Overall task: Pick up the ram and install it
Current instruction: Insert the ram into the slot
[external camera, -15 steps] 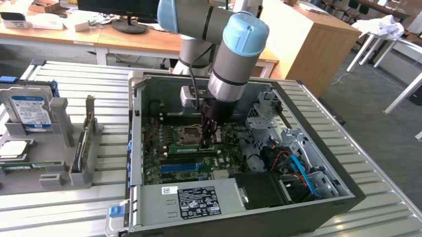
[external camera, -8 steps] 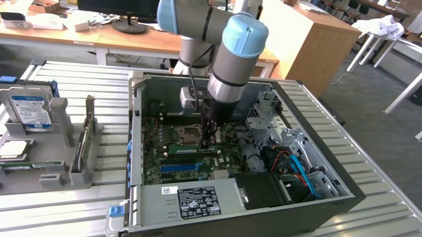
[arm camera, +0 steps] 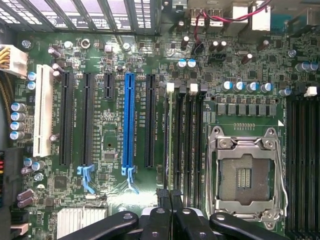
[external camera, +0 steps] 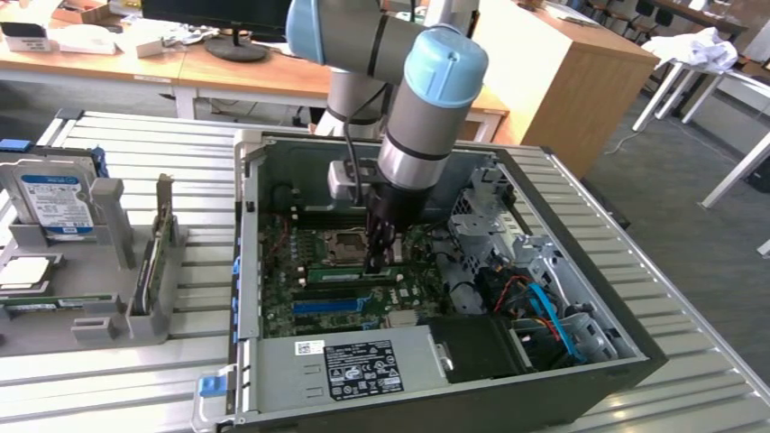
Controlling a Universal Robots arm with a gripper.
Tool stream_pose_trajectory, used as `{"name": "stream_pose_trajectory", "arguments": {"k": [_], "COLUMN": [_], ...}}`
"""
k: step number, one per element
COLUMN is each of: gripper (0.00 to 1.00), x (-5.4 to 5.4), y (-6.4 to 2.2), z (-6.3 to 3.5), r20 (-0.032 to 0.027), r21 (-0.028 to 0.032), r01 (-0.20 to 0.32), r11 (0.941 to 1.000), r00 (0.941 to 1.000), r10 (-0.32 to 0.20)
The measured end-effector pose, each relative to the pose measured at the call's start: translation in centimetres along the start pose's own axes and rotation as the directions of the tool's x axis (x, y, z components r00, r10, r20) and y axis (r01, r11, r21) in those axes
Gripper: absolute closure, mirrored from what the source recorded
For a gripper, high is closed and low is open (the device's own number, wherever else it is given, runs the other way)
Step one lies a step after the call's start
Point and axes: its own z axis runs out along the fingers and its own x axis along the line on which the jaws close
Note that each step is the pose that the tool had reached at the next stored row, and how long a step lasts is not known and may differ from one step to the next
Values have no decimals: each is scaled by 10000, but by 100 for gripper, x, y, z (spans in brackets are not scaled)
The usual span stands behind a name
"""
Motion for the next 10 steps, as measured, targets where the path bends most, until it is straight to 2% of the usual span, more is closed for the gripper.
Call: {"name": "stream_pose_trajectory", "arguments": {"k": [8,9,10], "gripper": [88,87,82], "x": [0,0,0], "y": [1,1,1], "z": [1,2,2], "r20": [0,0,1], "r21": [-1,-1,-1], "r01": [0,0,0], "r11": [10000,10000,10000], "r00": [10000,10000,10000], "r10": [0,0,0]}}
